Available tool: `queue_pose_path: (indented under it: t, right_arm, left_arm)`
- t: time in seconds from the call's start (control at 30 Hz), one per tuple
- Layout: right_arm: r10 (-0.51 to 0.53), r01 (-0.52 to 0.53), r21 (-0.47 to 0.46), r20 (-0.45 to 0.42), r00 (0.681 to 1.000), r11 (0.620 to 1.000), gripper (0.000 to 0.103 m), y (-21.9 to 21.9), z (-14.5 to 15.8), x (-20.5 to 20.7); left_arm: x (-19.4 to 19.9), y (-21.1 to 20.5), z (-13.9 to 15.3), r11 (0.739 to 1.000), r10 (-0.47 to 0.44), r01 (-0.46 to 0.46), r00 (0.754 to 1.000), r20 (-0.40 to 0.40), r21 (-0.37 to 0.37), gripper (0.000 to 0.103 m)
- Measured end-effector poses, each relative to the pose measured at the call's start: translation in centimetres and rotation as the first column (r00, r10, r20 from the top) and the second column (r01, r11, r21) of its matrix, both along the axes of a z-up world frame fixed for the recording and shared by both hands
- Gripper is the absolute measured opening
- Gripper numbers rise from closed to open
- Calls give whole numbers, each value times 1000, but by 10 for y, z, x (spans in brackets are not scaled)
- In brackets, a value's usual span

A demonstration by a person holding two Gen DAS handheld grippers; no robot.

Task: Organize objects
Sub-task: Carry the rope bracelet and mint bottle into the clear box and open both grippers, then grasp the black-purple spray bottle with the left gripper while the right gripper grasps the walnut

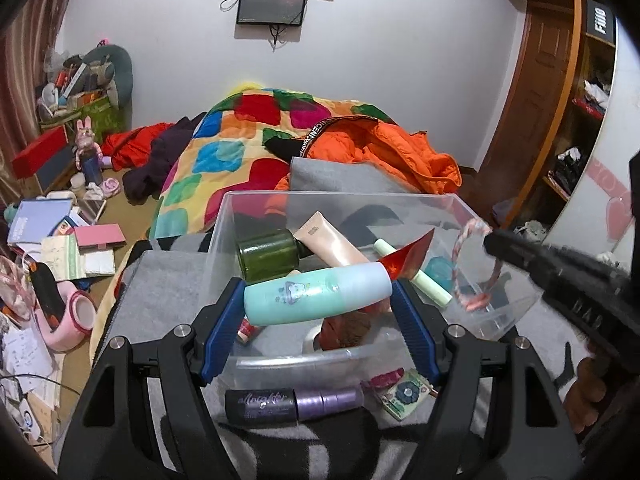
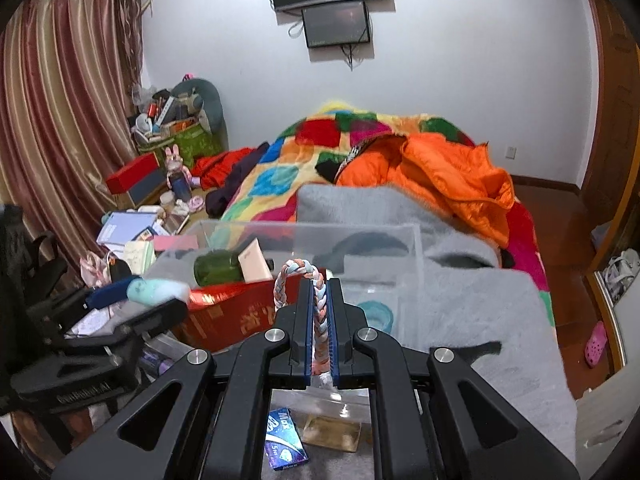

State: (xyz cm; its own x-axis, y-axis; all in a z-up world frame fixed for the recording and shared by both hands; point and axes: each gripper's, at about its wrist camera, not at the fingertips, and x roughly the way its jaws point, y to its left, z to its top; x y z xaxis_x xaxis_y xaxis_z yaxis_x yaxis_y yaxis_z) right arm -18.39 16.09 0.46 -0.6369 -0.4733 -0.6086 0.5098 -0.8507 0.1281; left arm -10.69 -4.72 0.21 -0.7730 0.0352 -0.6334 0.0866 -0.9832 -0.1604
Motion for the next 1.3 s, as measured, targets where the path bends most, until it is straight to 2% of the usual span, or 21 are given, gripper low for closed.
queue_pose_path:
  t: [0.23, 0.37, 0.47, 0.87, 0.97, 1.03, 1.1, 1.3]
  right_arm:
    - [25, -26, 27, 47, 999, 999, 5, -8, -16, -2]
    - [31, -34, 38, 60, 998, 999, 5, -9, -21, -2]
    - [34, -37, 40, 73, 997, 999, 5, -10, -23, -4]
    - [66, -69, 30, 91, 994, 997, 9, -5, -20, 5]
    - [70, -72, 21, 84, 994, 997, 17, 1, -15, 10]
    - [63, -64, 19, 70, 996, 998, 29, 7, -12, 15]
    - [48, -49, 17, 51, 998, 999, 36, 15, -9, 20]
    - [26, -27, 28, 25, 999, 999, 45, 34, -5, 37]
  left_arm:
    - [-8, -12, -2, 1000, 19, -19, 1000, 9, 25, 73]
    - [-15, -20, -8, 998, 30, -32, 999, 38, 63, 73]
    - [-15, -20, -10, 998, 39, -41, 998, 40, 52, 73]
    - [0, -4, -1, 1000, -17, 16, 999, 27, 14, 73]
    - [12, -2, 6, 1000, -28, 28, 1000, 9, -11, 77]
    - [22, -2, 10, 999, -30, 30, 1000, -2, -31, 83]
    - [31, -2, 11, 998, -30, 29, 1000, -6, -49, 87]
    - [49, -4, -3, 996, -22, 25, 999, 36, -91, 95]
